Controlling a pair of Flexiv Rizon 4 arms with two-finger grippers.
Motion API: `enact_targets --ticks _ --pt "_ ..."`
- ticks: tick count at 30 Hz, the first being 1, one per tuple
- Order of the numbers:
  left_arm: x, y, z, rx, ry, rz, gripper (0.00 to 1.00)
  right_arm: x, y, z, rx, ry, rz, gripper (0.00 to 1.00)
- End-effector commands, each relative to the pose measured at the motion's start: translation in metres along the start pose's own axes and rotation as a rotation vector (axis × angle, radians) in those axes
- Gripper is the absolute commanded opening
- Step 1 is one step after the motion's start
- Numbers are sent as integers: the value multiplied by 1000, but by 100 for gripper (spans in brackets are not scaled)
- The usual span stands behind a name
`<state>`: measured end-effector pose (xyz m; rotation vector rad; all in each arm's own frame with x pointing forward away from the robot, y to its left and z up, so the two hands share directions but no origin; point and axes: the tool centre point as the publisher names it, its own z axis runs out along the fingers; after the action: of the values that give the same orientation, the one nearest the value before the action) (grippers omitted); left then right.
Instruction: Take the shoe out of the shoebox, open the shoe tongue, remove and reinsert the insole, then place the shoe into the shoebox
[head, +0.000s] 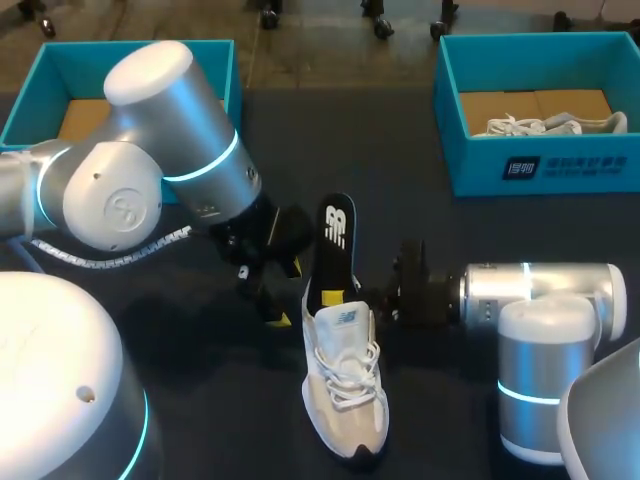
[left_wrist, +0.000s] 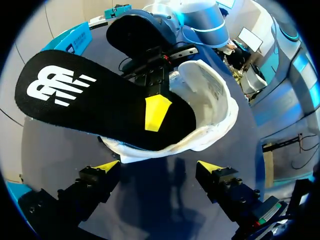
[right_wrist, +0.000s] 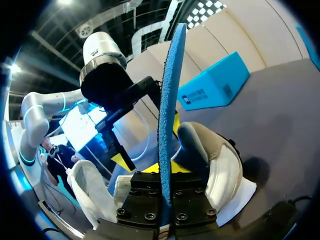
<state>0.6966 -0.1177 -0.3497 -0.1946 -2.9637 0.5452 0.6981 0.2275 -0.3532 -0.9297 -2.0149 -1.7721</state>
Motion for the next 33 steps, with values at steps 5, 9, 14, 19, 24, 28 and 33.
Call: enact_targets --ticks 5,9,14,19,24,28,33 --pt "0 0 1 -1 -2 0 100 9 11 -3 -46 26 -32 31" --pt "0 0 1 -1 -2 0 100 11 19 -3 -41 27 -45 31" --pt "0 0 1 -1 -2 0 100 6 29 -8 -53 85 -65 25" --pt "0 0 1 -1 -2 0 100 -4 40 -9 -60 144 -58 9" --pt "0 0 1 -1 -2 0 100 -7 46 -6 -44 152 -39 0" --pt "0 0 1 -1 -2 0 100 -11 38 -2 -29 184 10 0" --pt "0 0 1 -1 -2 0 100 -11 18 1 -9 168 73 0"
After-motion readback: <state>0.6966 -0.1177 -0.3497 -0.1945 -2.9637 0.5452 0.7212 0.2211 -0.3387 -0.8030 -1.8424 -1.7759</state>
